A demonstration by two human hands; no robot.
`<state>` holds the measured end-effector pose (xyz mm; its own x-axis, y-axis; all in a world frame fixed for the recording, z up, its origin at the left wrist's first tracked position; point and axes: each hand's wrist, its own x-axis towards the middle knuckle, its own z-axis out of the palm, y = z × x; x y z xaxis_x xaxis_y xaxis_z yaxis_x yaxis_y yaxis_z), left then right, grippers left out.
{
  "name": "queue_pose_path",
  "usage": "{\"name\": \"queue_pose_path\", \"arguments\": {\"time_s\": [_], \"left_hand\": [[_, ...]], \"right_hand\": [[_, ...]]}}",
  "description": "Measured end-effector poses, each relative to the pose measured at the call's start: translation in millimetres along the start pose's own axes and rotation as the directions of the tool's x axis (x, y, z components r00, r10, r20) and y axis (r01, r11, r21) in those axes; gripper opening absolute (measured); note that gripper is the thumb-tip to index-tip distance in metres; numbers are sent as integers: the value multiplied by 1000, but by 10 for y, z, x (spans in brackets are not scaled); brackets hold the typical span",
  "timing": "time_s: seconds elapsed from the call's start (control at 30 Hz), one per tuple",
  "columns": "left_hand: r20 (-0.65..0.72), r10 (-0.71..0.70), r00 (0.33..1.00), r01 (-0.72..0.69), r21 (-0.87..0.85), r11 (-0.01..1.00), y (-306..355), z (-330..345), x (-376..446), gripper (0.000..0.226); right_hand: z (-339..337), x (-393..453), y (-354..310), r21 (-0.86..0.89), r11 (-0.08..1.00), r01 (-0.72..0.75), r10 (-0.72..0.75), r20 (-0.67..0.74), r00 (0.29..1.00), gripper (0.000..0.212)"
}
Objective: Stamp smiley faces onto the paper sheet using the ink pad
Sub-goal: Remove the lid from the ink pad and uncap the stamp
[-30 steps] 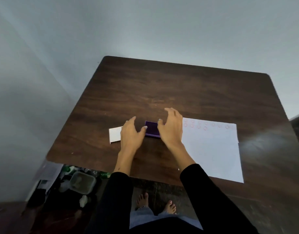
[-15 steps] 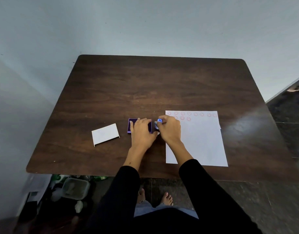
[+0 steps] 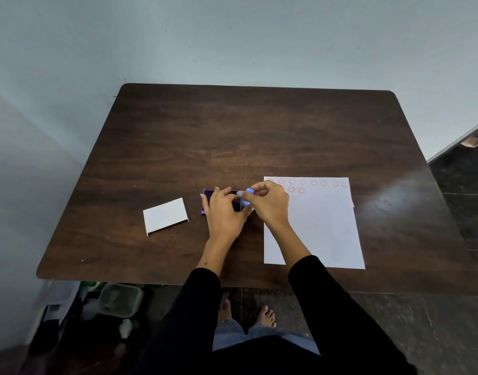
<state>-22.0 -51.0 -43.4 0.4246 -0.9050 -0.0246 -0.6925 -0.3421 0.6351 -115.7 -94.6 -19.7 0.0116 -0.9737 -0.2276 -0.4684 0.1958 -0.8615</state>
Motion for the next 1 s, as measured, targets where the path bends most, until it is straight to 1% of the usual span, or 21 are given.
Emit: {"name": "queue_pose_path", "arguments": {"time_s": [0.13,0.23,0.43,0.63,0.77,0.83,0.87,0.9,0.93,1.0], "left_hand": [[-16,-33,999,32,-38,999,-20,-4,10,34],[-7,-16,1000,15,-34,999,-44,1,2,29],[-3,2,1000,-2,-6,1000,-64,14,-2,28],[-28,15,999,-16,-23,1000,-49,55,-9,27],[-25,45,999,-44,26,999,-29,99,-43,29],[-39,72,997,-71,16,997,-41,128,-100,30],[-49,97,994,-96,13,995,-47,149,-145,30],[-57,123,991,-122,21,992,-51,174,-197,31],[-67,148,987,-146,35,989,-55,203,-254,32],[-86,189,978,-184,68,981,-65,266,-358,33]], "right_hand": [[21,11,-17,-12,1000,4,-4,14,1000,21],[21,20,-14,-16,1000,13,-13,20,1000,17],[17,35,8,-16,999,30,-30,47,998,9],[-35,74,29,22,999,27,-29,96,995,7],[-117,120,88,37,999,-7,4,96,995,18],[-168,150,99,124,991,-56,49,58,997,20],[-200,167,92,214,971,-104,96,45,994,21],[-232,180,80,336,928,-163,152,61,987,21],[-265,186,65,474,851,-227,197,113,974,20],[-318,176,52,702,627,-339,230,249,941,16]]}}
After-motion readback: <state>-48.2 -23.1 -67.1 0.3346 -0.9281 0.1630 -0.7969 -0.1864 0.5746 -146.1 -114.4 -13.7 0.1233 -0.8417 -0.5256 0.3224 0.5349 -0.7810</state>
